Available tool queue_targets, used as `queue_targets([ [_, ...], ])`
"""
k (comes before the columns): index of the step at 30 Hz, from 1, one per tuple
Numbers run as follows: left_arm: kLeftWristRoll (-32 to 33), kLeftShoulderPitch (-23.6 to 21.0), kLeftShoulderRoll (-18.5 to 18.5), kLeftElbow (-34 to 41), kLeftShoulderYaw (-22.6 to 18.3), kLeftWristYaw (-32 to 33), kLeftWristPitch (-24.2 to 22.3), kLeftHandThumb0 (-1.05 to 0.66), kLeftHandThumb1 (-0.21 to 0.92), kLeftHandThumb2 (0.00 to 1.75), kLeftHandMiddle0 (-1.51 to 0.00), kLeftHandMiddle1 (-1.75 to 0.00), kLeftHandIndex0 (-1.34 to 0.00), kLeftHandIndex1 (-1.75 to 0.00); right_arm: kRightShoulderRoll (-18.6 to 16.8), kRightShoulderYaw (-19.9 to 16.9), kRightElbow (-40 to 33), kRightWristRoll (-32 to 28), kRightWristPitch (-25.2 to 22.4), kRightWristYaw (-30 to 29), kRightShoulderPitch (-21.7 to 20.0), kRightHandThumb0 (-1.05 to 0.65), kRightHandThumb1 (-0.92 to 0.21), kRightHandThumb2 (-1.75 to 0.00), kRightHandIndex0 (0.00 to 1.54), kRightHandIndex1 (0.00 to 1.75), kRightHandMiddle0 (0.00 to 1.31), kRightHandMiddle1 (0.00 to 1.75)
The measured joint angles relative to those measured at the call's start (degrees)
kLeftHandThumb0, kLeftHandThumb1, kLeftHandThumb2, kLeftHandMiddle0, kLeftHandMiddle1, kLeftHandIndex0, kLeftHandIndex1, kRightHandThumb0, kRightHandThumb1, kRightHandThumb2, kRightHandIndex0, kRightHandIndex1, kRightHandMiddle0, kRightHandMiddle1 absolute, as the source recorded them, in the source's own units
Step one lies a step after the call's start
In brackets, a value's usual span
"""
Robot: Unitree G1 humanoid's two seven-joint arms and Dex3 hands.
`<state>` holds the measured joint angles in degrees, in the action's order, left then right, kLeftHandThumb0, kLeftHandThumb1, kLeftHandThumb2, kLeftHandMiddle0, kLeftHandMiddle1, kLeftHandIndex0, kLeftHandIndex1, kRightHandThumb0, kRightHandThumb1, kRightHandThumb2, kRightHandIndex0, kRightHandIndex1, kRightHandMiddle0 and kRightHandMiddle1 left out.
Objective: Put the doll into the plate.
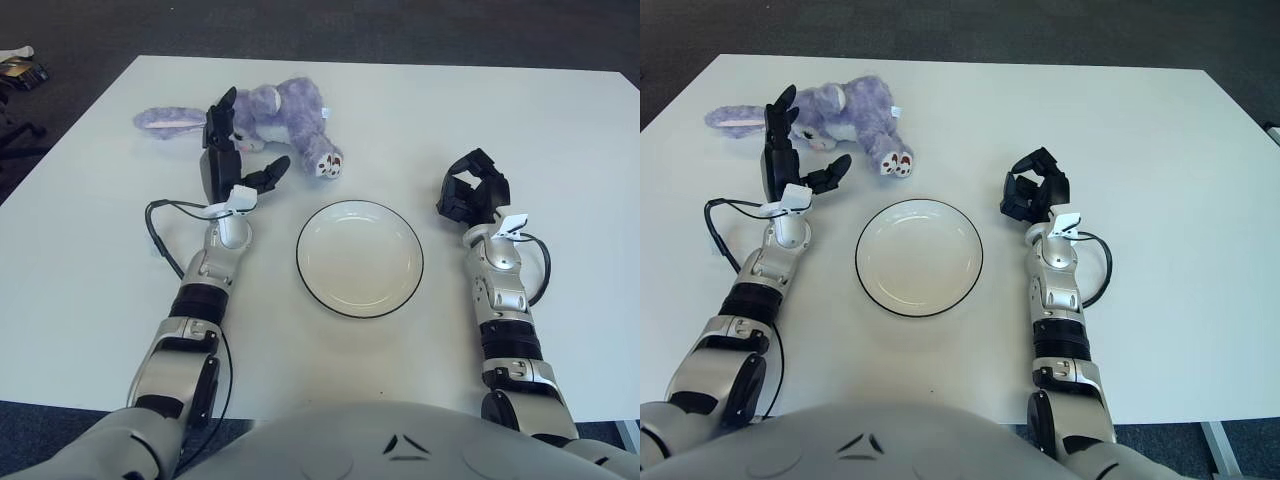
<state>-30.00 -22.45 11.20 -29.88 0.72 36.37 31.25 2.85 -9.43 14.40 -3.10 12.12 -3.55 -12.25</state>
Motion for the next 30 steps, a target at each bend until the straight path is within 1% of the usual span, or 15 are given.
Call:
queue_targets([
  [2,-1.19,0.0,0.52,-0.21,0.35,1.36,0.07,-0.72,0.46,0.75,-0.34,-1.18,0.0,-0.57,0.03,0.0,0.03,0.0,0.0,0.04,0.0,-0.45,-0.42,-1.19,1.1,1.75,0.53,1.75],
  [3,-1.9,0.0,0.74,-0.3,0.54,2.02,0.08,-0.72,0.46,0.75,-0.35,-1.21,0.0,-0.57,0.05,-0.01,0.05,0.0,0.0,0.05,0.0,-0.45,-0.42,-1.19,1.1,1.75,0.53,1.75],
  [5,-3.23,-0.01,1.14,-0.51,0.87,3.62,0.08,-0.73,0.46,0.75,-0.28,-1.18,0.0,-0.55,0.06,-0.01,0.07,-0.01,-0.01,0.08,0.0,-0.45,-0.42,-1.19,1.09,1.75,0.53,1.75],
  [6,-4.07,-0.01,1.39,-0.59,1.12,4.61,0.06,-0.73,0.46,0.76,-0.27,-1.09,0.0,-0.55,0.06,-0.02,0.07,-0.02,-0.02,0.1,0.0,-0.45,-0.42,-1.19,1.09,1.75,0.53,1.75],
  [7,-4.94,-0.02,1.65,-0.67,1.38,5.6,0.0,-0.73,0.46,0.76,-0.26,-0.9,0.0,-0.54,0.06,-0.02,0.1,-0.02,-0.02,0.12,0.0,-0.45,-0.42,-1.19,1.09,1.75,0.53,1.75],
  [8,-6.37,-0.06,2.09,-0.91,1.81,7.2,-0.06,-0.73,0.46,0.76,-0.26,-0.78,0.0,-0.54,0.06,-0.03,0.14,-0.04,-0.02,0.15,-0.02,-0.45,-0.42,-1.19,1.09,1.75,0.53,1.75],
  [10,-9.14,-0.32,3.13,-1.66,2.58,10.37,-0.1,-0.72,0.46,0.76,-0.25,-0.65,0.0,-0.54,0.07,-0.05,0.21,-0.09,-0.03,0.21,-0.05,-0.45,-0.43,-1.19,1.09,1.75,0.53,1.75],
  [13,-12.51,-1.17,4.74,-2.83,3.67,14.68,-0.41,-0.73,0.47,0.75,-0.24,-0.53,0.0,-0.55,0.07,-0.1,0.35,-0.11,-0.03,0.26,-0.06,-0.45,-0.43,-1.18,1.09,1.75,0.53,1.75],
  [15,-15.07,-2.14,5.8,-3.75,4.47,17.65,-1.41,-0.75,0.47,0.75,-0.24,-0.49,0.0,-0.56,0.11,-0.13,0.5,-0.12,-0.03,0.32,-0.05,-0.45,-0.43,-1.18,1.09,1.75,0.53,1.75],
  [17,-17.88,-3.49,7.09,-4.66,5.57,20.75,-3.6,-0.77,0.5,0.72,-0.24,-0.44,0.0,-0.56,0.15,-0.13,0.67,-0.13,-0.03,0.5,-0.08,-0.45,-0.43,-1.18,1.09,1.75,0.53,1.75],
  [19,-19.56,-4.73,8.05,-5.2,6.41,22.38,-5.53,-0.79,0.52,0.7,-0.23,-0.41,0.0,-0.56,0.17,-0.12,0.75,-0.13,-0.03,0.64,-0.11,-0.45,-0.43,-1.18,1.09,1.75,0.53,1.75],
  [22,-21.22,-6.41,9.32,-5.59,7.58,22.93,-8.7,-0.81,0.55,0.68,-0.22,-0.37,0.0,-0.54,0.2,-0.12,0.86,-0.17,-0.03,0.79,-0.14,-0.45,-0.43,-1.18,1.09,1.75,0.53,1.75],
  [24,-21.76,-7.12,10.04,-5.47,8.22,22.21,-10.76,-0.81,0.56,0.67,-0.2,-0.34,0.0,-0.51,0.2,-0.12,0.94,-0.22,-0.04,1.03,-0.24,-0.45,-0.43,-1.18,1.09,1.75,0.53,1.75],
  [28,-22.28,-7.6,11.9,-3.93,9.36,16.79,-14.99,-0.83,0.6,0.63,-0.19,-0.28,0.0,-0.43,0.2,-0.07,0.98,-0.35,-0.27,1.26,-0.45,-0.45,-0.43,-1.18,1.1,1.75,0.53,1.75],
  [30,-22.29,-7.56,13.03,-2.25,9.77,12.79,-17.23,-0.83,0.62,0.62,-0.17,-0.26,0.0,-0.35,0.19,-0.08,0.97,-0.43,-0.35,1.34,-0.44,-0.45,-0.43,-1.18,1.1,1.75,0.53,1.75],
])
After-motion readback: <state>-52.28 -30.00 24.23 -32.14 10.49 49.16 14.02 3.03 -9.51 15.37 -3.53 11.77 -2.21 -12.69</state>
